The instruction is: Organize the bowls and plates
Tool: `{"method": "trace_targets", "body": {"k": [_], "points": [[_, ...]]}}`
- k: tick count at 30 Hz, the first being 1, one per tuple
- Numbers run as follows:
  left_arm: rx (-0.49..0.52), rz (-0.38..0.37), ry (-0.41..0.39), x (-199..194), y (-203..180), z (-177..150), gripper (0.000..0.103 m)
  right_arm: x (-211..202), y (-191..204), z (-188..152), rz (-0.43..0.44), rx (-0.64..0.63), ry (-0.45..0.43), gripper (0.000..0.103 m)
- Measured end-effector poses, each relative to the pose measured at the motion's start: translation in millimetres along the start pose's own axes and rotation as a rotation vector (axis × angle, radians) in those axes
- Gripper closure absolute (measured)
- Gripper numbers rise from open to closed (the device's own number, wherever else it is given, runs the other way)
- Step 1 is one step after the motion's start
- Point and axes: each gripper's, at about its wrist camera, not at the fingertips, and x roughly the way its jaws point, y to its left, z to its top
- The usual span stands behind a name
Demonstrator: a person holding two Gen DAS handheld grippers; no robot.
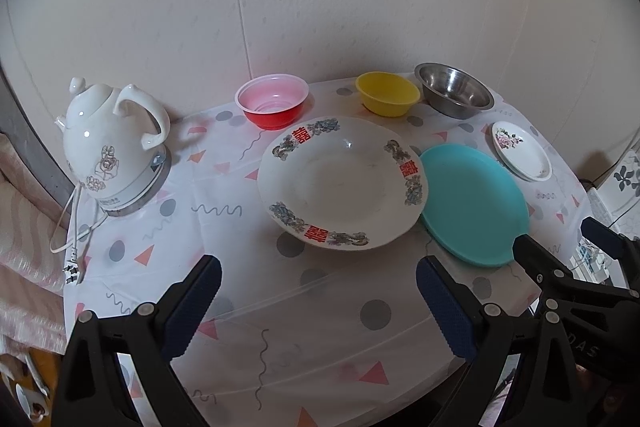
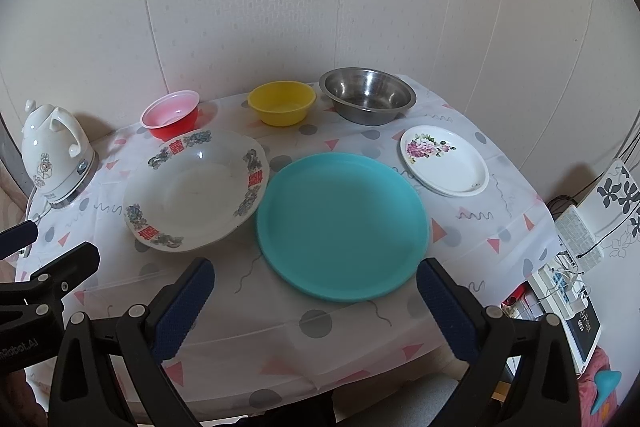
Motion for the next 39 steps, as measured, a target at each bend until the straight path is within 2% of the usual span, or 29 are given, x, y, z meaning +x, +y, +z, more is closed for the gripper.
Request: {"method": "trace_targets", "body": {"k": [39], "points": [[-0.01,-0.012,0.038,16,3,10,0.004,11,2,7,-0.01,-0.004,0.019,0.0]]}}
